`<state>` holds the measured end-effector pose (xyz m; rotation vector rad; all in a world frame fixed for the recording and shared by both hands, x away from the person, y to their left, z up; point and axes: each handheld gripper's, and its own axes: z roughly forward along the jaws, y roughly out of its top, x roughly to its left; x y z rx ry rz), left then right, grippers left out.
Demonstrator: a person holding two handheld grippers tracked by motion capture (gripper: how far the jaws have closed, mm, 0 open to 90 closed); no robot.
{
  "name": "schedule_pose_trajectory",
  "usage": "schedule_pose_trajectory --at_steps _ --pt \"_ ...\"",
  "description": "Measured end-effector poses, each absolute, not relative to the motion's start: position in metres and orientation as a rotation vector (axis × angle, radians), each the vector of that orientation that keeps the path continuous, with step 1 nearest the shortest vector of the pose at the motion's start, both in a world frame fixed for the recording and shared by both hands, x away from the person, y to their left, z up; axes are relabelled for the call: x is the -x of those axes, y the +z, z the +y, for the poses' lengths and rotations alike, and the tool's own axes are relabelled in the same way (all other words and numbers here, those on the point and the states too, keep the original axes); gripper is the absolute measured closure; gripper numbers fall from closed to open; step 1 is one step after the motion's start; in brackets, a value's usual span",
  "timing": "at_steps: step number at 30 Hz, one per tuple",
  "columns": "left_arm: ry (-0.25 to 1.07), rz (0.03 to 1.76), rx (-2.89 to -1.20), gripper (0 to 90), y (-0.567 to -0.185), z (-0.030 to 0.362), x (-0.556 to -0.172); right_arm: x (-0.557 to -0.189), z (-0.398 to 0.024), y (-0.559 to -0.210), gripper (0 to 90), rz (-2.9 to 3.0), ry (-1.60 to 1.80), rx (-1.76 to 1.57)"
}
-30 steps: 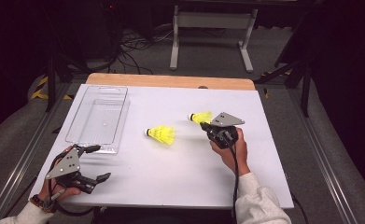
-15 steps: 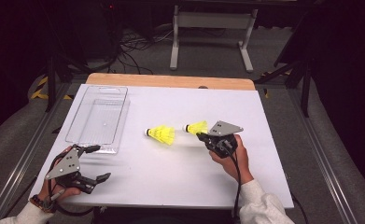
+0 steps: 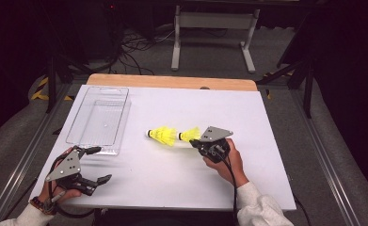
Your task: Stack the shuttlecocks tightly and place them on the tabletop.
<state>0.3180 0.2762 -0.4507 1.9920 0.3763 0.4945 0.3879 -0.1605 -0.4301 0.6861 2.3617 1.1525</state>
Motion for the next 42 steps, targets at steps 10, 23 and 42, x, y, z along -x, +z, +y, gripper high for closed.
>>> schedule_pose_trajectory --at_steps 10,23,42 --pt "0.494 0.375 -1.994 5.4 -0.451 0.276 -0.318 -0.393 -0.151 -0.435 90.0 2.379 1.160 -0.668" --pt "0.491 0.375 -1.995 5.4 -0.451 0.275 -0.318 -0.398 -0.135 -0.443 90.0 2.404 1.147 -0.645" --pt "0.486 0.371 -2.003 5.4 -0.452 0.274 -0.319 -0.411 -0.120 -0.454 90.0 2.401 1.157 -0.647"
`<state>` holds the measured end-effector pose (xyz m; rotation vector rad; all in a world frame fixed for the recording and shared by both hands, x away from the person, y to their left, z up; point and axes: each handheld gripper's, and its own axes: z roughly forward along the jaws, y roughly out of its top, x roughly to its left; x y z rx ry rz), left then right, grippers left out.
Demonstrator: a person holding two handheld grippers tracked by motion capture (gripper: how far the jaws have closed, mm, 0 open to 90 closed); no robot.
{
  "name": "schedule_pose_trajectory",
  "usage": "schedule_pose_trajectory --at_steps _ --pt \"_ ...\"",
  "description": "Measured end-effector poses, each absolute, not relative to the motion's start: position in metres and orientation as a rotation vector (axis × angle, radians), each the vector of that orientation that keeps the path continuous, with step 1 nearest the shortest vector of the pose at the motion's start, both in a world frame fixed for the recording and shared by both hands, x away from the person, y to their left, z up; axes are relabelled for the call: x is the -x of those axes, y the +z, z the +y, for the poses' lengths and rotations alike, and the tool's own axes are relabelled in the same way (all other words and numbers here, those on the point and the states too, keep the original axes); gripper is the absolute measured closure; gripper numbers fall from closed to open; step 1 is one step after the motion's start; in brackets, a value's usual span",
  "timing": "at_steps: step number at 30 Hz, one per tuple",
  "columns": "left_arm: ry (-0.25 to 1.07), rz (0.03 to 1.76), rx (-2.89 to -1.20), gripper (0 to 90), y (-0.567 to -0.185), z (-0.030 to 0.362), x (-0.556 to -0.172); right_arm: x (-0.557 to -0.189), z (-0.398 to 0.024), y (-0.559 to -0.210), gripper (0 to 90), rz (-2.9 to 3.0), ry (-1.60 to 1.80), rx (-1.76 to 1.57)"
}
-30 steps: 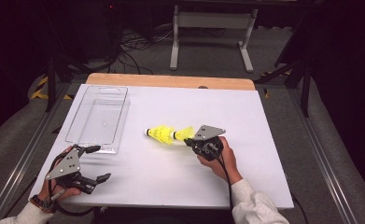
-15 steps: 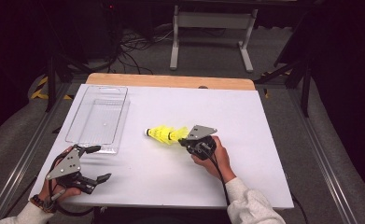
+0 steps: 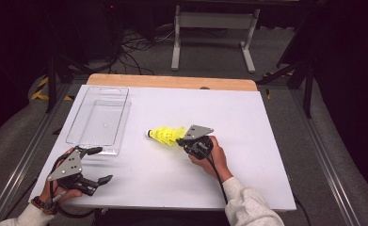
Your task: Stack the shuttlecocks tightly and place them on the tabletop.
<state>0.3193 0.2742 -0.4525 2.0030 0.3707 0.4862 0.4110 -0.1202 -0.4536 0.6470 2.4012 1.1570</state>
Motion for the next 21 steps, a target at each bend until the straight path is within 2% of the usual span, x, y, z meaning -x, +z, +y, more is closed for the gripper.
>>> schedule_pose_trajectory --at_steps 21 --pt "0.480 0.370 -2.001 5.5 -0.453 0.274 -0.320 -0.422 -0.107 -0.470 85.4 2.499 1.099 -0.624"
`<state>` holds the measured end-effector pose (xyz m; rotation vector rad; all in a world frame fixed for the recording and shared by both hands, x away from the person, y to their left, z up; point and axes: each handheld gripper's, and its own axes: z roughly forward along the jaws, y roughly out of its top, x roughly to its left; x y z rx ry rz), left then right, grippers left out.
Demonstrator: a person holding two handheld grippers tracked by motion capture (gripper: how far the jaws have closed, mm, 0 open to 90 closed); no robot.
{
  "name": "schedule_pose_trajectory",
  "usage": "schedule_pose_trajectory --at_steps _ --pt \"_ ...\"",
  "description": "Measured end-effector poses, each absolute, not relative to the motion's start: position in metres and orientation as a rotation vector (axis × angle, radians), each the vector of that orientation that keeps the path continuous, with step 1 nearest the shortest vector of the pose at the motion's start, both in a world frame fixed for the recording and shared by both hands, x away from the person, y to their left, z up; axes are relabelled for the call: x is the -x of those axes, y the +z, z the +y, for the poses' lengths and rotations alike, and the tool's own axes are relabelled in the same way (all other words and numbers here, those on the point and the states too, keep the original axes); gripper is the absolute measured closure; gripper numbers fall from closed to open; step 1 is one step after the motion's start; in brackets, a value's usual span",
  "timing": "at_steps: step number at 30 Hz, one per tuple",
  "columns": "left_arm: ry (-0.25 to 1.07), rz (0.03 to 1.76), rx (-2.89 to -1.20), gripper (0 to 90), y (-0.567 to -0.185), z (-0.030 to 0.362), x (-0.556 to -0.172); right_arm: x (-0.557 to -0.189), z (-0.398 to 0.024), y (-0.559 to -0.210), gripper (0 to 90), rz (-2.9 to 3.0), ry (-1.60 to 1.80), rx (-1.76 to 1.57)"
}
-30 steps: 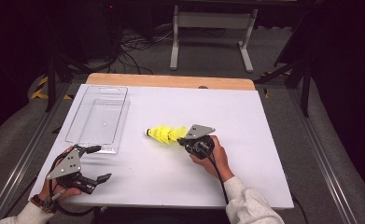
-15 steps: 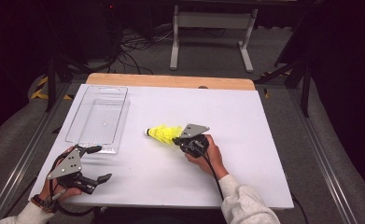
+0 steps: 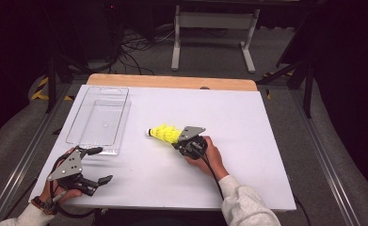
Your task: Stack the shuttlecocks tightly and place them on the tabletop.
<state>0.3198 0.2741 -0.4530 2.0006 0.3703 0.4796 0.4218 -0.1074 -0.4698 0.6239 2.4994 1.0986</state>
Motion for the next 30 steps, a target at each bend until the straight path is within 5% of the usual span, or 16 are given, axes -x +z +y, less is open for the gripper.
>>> schedule_pose_trajectory --at_steps 11,22,28,30 --pt "0.477 0.367 -2.008 5.5 -0.453 0.274 -0.320 -0.424 -0.101 -0.475 83.7 2.537 1.050 -0.580" --pt "0.479 0.367 -2.004 5.5 -0.452 0.275 -0.319 -0.421 -0.106 -0.471 68.2 2.522 1.055 -0.602" --pt "0.481 0.368 -2.002 5.5 -0.452 0.275 -0.319 -0.417 -0.110 -0.465 69.8 2.513 1.074 -0.602" --pt "0.481 0.369 -2.002 5.5 -0.452 0.275 -0.319 -0.415 -0.112 -0.462 79.2 2.510 1.085 -0.593"
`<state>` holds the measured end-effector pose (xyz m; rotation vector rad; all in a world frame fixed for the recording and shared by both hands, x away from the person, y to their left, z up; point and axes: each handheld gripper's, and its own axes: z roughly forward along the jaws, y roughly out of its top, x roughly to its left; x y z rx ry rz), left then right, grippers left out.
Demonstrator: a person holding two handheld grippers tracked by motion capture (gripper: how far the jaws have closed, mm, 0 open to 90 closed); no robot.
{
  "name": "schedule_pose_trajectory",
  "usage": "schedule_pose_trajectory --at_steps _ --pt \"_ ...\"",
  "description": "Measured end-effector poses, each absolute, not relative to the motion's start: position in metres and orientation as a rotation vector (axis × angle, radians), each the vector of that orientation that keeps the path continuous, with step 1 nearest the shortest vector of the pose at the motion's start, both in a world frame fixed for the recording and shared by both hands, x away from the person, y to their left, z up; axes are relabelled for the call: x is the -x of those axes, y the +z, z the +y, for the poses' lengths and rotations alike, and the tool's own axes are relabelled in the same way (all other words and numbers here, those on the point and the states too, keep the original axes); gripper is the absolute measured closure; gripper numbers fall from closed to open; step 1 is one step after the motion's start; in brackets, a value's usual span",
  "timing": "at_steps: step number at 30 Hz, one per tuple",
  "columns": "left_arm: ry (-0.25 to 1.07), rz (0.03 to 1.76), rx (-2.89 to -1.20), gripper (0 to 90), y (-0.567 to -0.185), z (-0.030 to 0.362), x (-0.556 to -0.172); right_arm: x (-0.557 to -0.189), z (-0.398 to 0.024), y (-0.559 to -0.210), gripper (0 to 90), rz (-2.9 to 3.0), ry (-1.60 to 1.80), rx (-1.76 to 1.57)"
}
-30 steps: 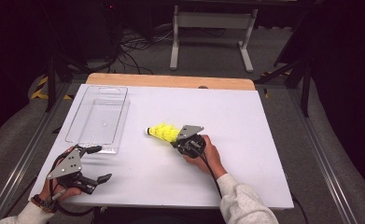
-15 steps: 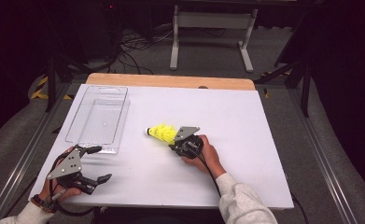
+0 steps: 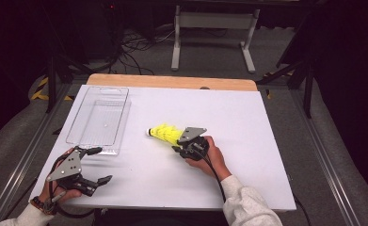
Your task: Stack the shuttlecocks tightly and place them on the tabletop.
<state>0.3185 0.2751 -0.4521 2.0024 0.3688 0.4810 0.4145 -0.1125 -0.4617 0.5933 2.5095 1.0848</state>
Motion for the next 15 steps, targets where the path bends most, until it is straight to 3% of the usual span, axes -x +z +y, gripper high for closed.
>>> schedule_pose_trajectory --at_steps 3,15 --pt "0.478 0.369 -2.006 5.5 -0.4525 0.2745 -0.3188 -0.4158 -0.1133 -0.4600 88.9 2.502 1.084 -0.574" --pt "0.477 0.367 -2.004 5.5 -0.4525 0.2750 -0.3188 -0.4158 -0.1097 -0.4591 89.2 2.537 1.140 -0.482"
